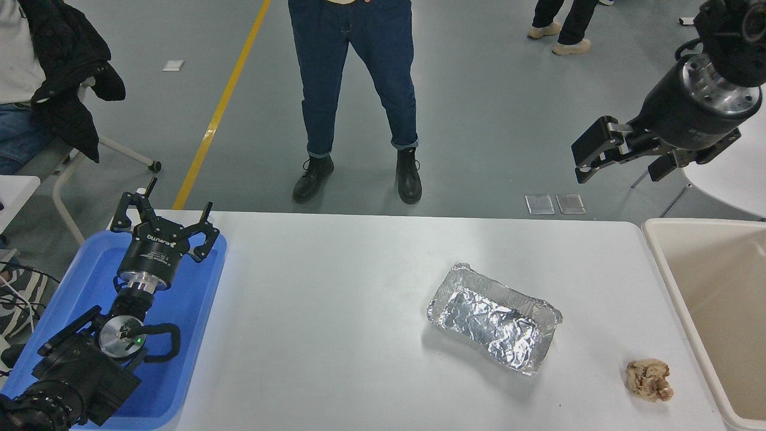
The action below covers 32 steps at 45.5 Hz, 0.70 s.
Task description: Pick up foil plate and place in dustbin
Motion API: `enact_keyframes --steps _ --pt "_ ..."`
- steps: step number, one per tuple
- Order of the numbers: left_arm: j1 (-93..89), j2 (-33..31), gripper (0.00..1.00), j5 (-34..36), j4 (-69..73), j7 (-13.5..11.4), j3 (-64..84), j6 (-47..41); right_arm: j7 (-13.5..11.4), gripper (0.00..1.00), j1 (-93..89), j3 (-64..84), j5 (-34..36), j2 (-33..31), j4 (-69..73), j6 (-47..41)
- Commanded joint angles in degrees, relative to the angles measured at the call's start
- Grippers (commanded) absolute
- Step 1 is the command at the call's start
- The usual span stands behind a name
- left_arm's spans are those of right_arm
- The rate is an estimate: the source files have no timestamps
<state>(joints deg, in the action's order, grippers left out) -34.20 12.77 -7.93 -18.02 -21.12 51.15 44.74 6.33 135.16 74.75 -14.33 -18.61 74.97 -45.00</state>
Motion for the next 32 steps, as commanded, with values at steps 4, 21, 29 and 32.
enact_keyframes --steps 4,21,29,32 --pt "0.01 0.06 1.00 -0.06 0.00 -0.06 0.00 0.00 0.00 1.00 -0.16 -0.57 -0.08 -0.11 0.00 0.00" --pt "0.01 0.06 1.00 -0.06 0.00 -0.06 0.00 0.00 0.00 1.00 -5.44 -0.66 -0.08 -0.11 0.00 0.00" --pt "0.01 0.06 1.00 -0.06 0.00 -0.06 0.00 0.00 0.00 1.00 -6.23 -6.20 0.09 -0.37 0.00 0.00" --pt "0.01 0.06 1.00 -0.06 0.00 -0.06 0.00 0.00 0.00 1.00 -6.67 -6.11 0.09 -1.07 0.00 0.00"
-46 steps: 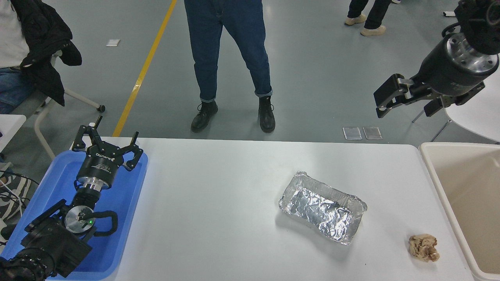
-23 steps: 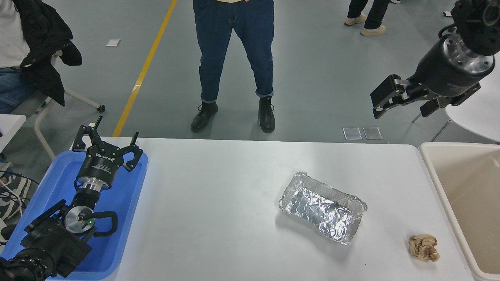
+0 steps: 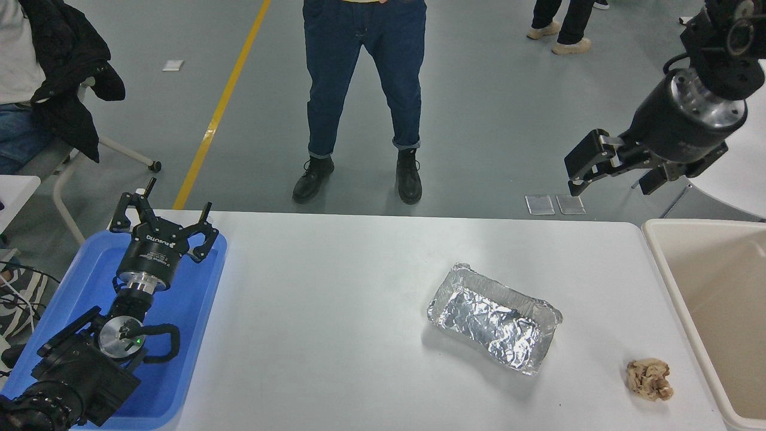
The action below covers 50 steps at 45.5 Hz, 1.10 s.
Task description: Pick up foil plate and place in dustbin
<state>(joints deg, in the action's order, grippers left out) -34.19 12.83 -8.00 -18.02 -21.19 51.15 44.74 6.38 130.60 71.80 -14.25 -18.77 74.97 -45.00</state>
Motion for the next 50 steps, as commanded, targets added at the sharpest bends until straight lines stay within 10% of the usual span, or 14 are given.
enact_keyframes --steps 1,38,50 --pt "0.00 0.00 1.00 0.00 0.00 0.00 0.00 0.00 -0.06 1.00 -2.37 -3.16 0.01 -1.01 0.00 0.00" --pt "0.00 0.00 1.00 0.00 0.00 0.00 0.00 0.00 -0.06 0.99 -30.57 -7.20 10.29 -4.00 -5.80 0.00" --pt "0.00 0.00 1.00 0.00 0.00 0.00 0.00 0.00 -0.14 0.91 -43.06 -7.20 10.64 -2.50 -5.71 27.93"
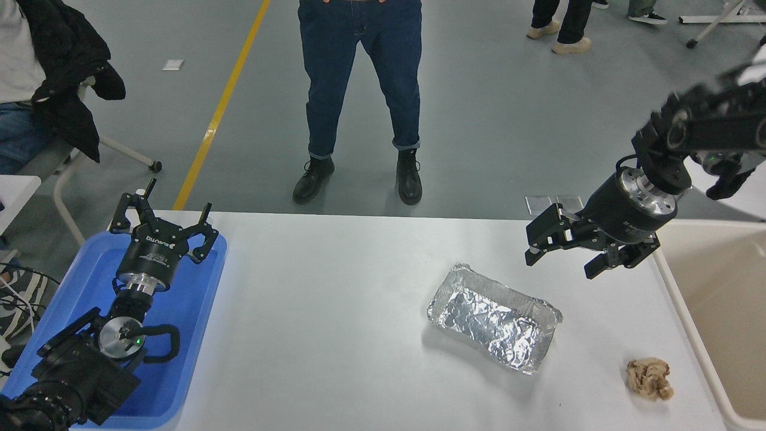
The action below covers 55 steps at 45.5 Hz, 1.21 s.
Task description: Pick up foil plate and place in dustbin
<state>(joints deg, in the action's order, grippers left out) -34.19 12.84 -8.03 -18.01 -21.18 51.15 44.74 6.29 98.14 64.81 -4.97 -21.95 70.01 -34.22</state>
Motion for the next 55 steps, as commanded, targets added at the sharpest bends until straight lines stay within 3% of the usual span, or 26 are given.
enact_keyframes --steps 1,7,11,20,47,52,55 --pt "0.01 -0.01 1.00 0.03 -0.01 0.09 0.00 0.00 -0.05 0.91 -11.30 -0.55 1.37 0.76 -0.75 18.56" --pt "0.01 -0.10 1.00 0.03 -0.01 0.09 0.00 0.00 -0.22 0.90 -14.99 -2.40 1.37 1.29 -0.84 24.37" --pt "0.01 -0.10 1.00 0.03 -0.01 0.09 0.00 0.00 -0.31 0.78 -16.84 -2.49 1.37 3.13 -0.93 26.22" --pt "0.01 -0.01 1.00 0.03 -0.01 0.00 0.00 0.00 -0.31 0.83 -17.98 -2.76 6.20 4.02 -0.66 26.40" --pt "0.01 -0.01 1.00 0.03 -0.01 0.00 0.00 0.00 -0.31 0.81 -24.93 -6.18 15.26 4.81 -6.46 27.01" --pt "0.01 -0.01 1.00 0.03 -0.01 0.00 0.00 0.00 -0.40 0.79 -25.72 -6.62 15.35 4.81 -6.82 27.10" --pt "0.01 -0.01 1.00 0.03 -0.01 0.00 0.00 0.00 -0.40 0.69 -26.16 -7.24 15.35 4.81 -6.82 27.10"
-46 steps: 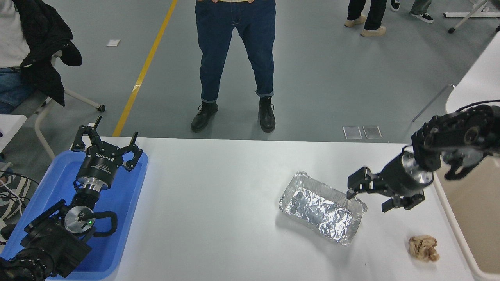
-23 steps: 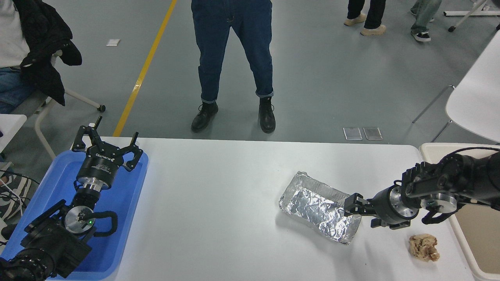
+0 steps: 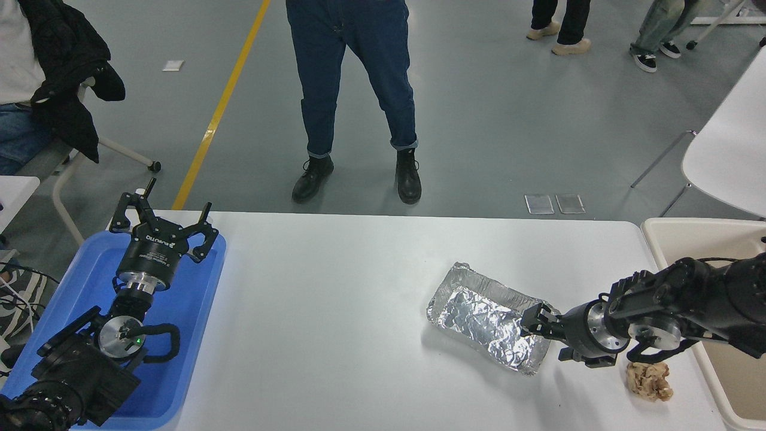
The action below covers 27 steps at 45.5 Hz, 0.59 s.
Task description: Pick up foil plate and place in dustbin
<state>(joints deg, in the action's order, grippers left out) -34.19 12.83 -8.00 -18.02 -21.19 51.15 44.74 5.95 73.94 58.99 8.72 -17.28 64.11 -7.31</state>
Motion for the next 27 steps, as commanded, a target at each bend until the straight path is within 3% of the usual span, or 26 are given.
enact_keyframes --steps 1,9,27 --pt "0.00 0.00 1.00 0.00 0.00 0.01 0.00 0.00 -0.06 0.63 -2.04 -1.59 1.65 0.14 -0.92 0.19" --pt "0.00 0.00 1.00 0.00 0.00 0.01 0.00 0.00 -0.06 0.02 -2.66 -1.60 1.30 0.14 -0.66 0.10" --pt "0.00 0.00 1.00 0.00 0.00 0.01 0.00 0.00 -0.06 0.00 -2.13 -3.18 0.69 -0.30 -0.66 0.10"
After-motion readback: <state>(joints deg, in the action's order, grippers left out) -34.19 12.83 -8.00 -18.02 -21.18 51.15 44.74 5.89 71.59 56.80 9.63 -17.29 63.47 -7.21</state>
